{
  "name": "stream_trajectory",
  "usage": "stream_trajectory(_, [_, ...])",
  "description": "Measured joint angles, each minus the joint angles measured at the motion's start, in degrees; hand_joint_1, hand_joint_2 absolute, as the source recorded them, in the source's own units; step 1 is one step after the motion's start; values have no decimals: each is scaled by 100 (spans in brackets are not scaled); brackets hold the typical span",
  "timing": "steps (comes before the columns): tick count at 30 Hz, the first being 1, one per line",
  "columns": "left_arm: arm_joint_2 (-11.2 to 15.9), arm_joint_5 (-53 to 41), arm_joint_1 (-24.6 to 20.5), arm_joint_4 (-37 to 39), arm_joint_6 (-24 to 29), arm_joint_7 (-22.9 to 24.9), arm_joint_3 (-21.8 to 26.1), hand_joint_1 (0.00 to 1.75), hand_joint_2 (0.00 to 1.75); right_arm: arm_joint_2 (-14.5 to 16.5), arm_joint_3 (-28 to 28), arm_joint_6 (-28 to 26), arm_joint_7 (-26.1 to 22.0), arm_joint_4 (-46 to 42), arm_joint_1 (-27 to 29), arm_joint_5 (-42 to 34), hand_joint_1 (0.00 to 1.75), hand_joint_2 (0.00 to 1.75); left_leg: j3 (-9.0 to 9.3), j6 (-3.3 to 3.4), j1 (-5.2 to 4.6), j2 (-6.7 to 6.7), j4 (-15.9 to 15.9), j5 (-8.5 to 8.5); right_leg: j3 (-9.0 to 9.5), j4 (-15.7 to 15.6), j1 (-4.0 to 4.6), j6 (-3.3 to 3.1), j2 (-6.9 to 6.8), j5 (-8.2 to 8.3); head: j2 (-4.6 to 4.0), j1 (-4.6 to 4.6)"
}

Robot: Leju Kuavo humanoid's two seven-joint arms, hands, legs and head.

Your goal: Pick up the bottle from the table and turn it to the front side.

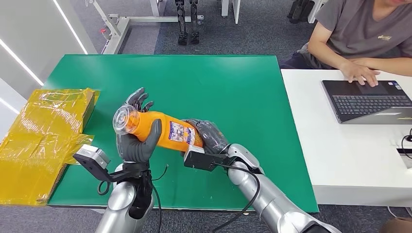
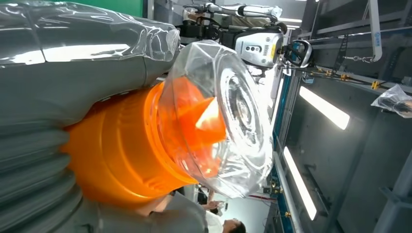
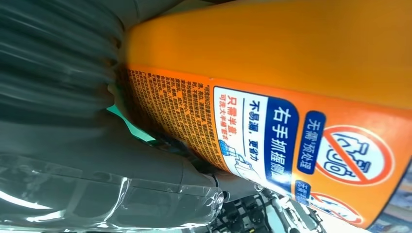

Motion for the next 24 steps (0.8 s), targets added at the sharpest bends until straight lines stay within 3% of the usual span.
stream_trajectory(15, [-4, -38, 47, -2, 88, 0, 2, 175, 175, 4, 46, -275, 184, 45, 24, 166, 175, 175, 1, 0, 0, 0, 0, 0, 0, 0, 0, 0, 0, 0, 0, 0])
stream_trajectory(16, [-4, -43, 48, -2, 91, 0, 2, 175, 175, 7, 46, -317, 198, 39, 31, 172, 165, 175, 1, 0, 0, 0, 0, 0, 0, 0, 0, 0, 0, 0, 0, -1])
stream_trajectory(19, [-3, -56, 50, -2, 99, 0, 2, 175, 175, 14, 45, -427, 243, 10, 59, 175, 34, 175, 1, 0, 0, 0, 0, 0, 0, 0, 0, 0, 1, 0, 0, -1])
stream_trajectory(20, [-3, -61, 50, -3, 117, 0, 2, 175, 175, 15, 42, -520, 274, -24, 88, 161, 0, 175, 1, 0, 0, 0, 0, 0, 0, 0, 0, 0, 0, 0, 0, 0])
stream_trajectory(24, [-4, -72, 58, -14, 237, -2, 2, 175, 175, 27, -42, -977, 348, -408, 409, -183, 0, 175, 0, 0, 0, -1, 0, 0, 0, 0, 0, 0, -2, -1, 0, 0])
